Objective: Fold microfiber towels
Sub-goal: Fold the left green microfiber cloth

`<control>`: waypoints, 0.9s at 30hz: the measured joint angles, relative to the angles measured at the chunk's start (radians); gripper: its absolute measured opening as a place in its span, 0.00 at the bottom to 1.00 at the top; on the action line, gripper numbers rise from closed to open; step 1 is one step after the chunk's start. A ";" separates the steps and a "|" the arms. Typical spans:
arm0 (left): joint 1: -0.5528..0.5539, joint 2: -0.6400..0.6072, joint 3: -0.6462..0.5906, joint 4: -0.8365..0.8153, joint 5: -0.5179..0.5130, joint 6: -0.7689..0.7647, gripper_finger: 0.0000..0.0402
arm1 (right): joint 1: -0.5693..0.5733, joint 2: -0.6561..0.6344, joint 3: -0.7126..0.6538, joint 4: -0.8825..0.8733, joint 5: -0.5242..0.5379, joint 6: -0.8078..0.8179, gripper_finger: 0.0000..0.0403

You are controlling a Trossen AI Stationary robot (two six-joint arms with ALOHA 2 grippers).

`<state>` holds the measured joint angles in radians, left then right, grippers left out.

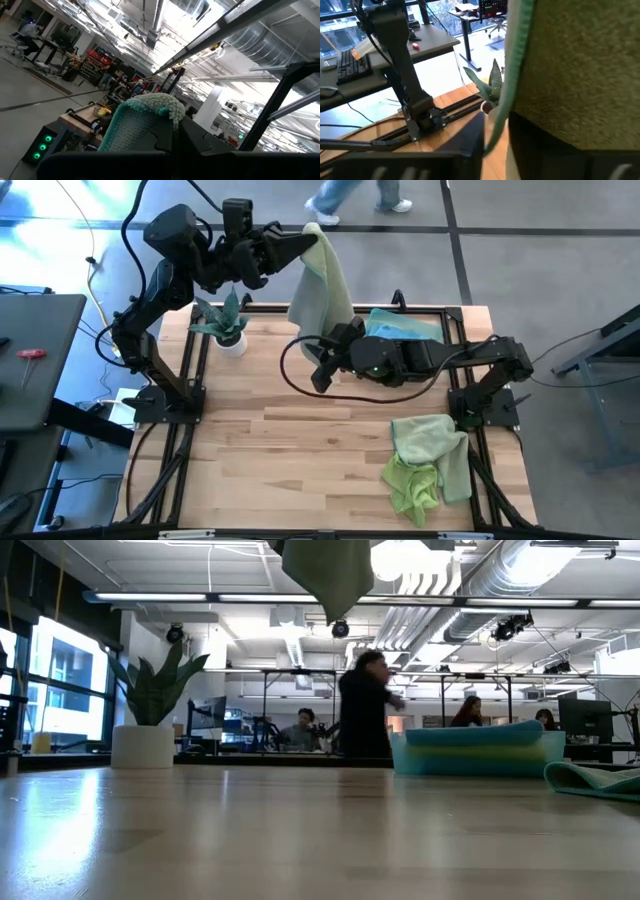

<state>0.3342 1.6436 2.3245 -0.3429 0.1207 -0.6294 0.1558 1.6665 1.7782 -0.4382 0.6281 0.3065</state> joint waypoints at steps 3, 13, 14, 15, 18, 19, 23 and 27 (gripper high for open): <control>-0.001 0.000 0.000 -0.006 0.000 0.005 0.00 | 0.000 0.000 0.000 0.001 0.011 -0.003 0.04; -0.001 -0.002 0.000 -0.266 0.025 0.065 0.00 | 0.004 -0.064 0.000 -0.144 -0.103 0.019 0.00; -0.001 -0.003 0.000 -0.314 0.023 0.066 0.00 | 0.007 -0.078 0.000 -0.175 -0.127 0.039 0.00; -0.001 -0.004 0.000 -0.360 0.018 0.067 0.00 | 0.009 -0.092 0.000 -0.209 -0.152 0.064 0.00; -0.001 -0.005 0.000 -0.479 -0.004 0.067 0.00 | 0.009 -0.119 0.000 -0.299 -0.249 0.149 0.00; -0.001 -0.005 0.000 -0.515 -0.013 0.065 0.00 | 0.009 -0.122 0.000 -0.322 -0.278 0.176 0.00; -0.030 -0.005 0.000 -0.680 -0.086 0.065 0.00 | 0.009 -0.120 0.000 -0.427 -0.399 0.241 0.00; -0.063 -0.005 0.000 -0.888 -0.174 0.060 0.00 | 0.010 -0.117 0.000 -0.504 -0.492 0.255 0.00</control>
<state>0.2709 1.6382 2.3241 -1.2306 -0.0534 -0.5690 0.1658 1.5490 1.7786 -0.9419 0.1362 0.5612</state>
